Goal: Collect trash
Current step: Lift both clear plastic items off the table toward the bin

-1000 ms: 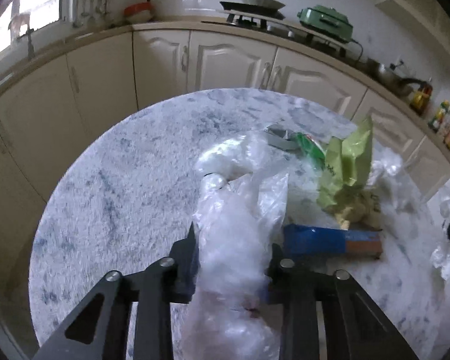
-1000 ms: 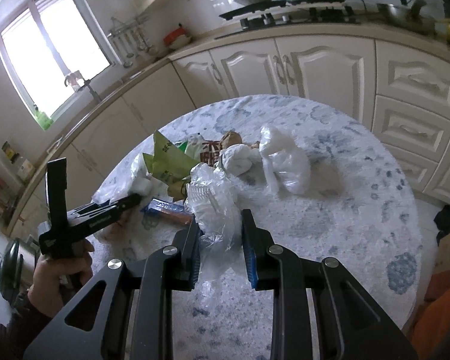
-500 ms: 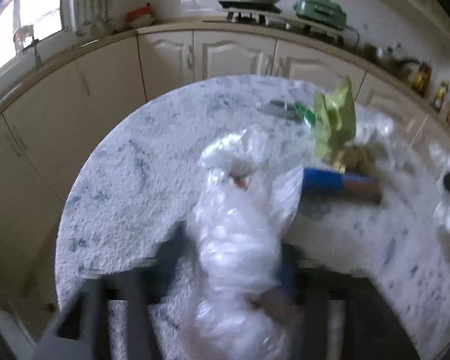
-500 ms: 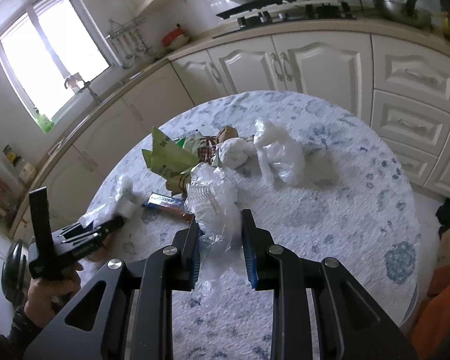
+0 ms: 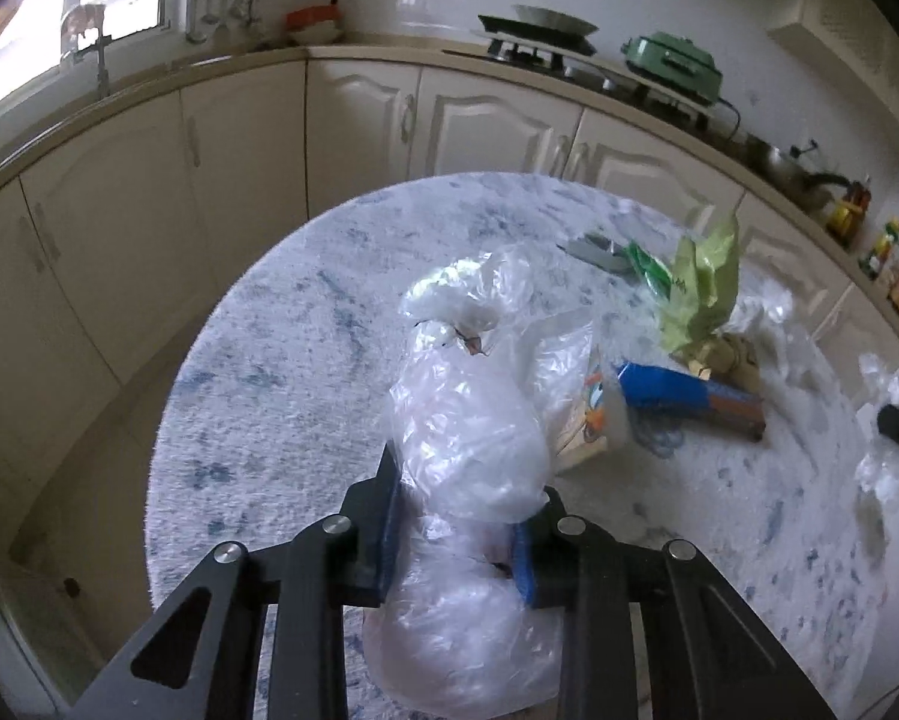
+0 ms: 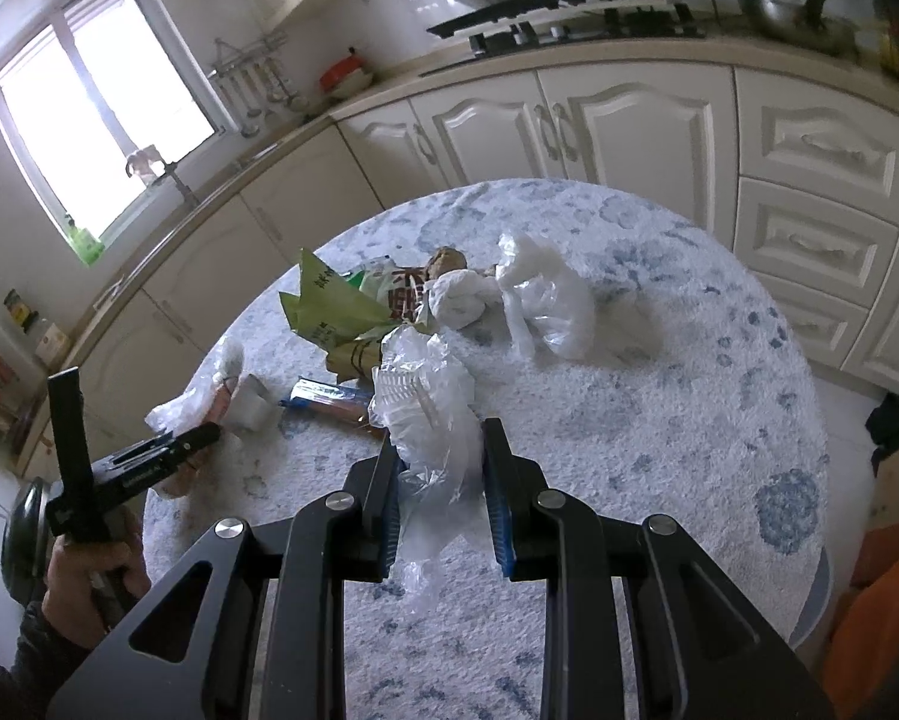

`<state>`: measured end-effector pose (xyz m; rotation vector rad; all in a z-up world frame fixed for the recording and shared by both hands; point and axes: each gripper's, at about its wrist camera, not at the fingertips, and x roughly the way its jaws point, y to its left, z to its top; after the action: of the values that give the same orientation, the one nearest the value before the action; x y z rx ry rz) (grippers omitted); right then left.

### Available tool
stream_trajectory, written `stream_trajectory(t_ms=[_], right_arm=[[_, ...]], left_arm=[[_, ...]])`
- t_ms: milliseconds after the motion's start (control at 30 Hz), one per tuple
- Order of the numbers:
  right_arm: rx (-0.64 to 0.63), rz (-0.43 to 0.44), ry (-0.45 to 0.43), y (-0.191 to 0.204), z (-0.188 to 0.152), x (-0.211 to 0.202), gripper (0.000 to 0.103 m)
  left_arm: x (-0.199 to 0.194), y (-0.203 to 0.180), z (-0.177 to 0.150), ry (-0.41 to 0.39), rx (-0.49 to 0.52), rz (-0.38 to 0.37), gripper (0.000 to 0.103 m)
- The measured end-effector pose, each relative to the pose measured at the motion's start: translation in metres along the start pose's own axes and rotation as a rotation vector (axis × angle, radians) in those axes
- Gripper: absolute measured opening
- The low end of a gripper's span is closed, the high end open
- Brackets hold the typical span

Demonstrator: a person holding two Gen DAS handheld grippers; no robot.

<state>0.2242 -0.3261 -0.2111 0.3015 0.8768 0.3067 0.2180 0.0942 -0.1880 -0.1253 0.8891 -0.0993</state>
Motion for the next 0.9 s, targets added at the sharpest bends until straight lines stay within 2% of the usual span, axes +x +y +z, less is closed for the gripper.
stream_trajectory(t_ms=[200, 500, 667, 900], right_arm=[[-0.009, 0.001, -0.026, 0.002, 0.003, -0.009, 0.024], [0.002, -0.037, -0.146, -0.007, 0.011, -0.067, 0.024], [0.026, -0.087, -0.229, -0.027, 0.015, -0.112, 0.024], [0.084, -0.187, -0.33, -0.068, 0.012, -0.172, 0.024]], left_arm=[[-0.03, -0.026, 0.002, -0.073, 0.025, -0.039, 0.026], [-0.097, -0.101, 0.02, -0.224, 0.141, -0.168, 0.026], [-0.117, -0.153, 0.022, -0.263, 0.223, -0.255, 0.026], [-0.126, -0.221, 0.021, -0.279, 0.317, -0.334, 0.026]])
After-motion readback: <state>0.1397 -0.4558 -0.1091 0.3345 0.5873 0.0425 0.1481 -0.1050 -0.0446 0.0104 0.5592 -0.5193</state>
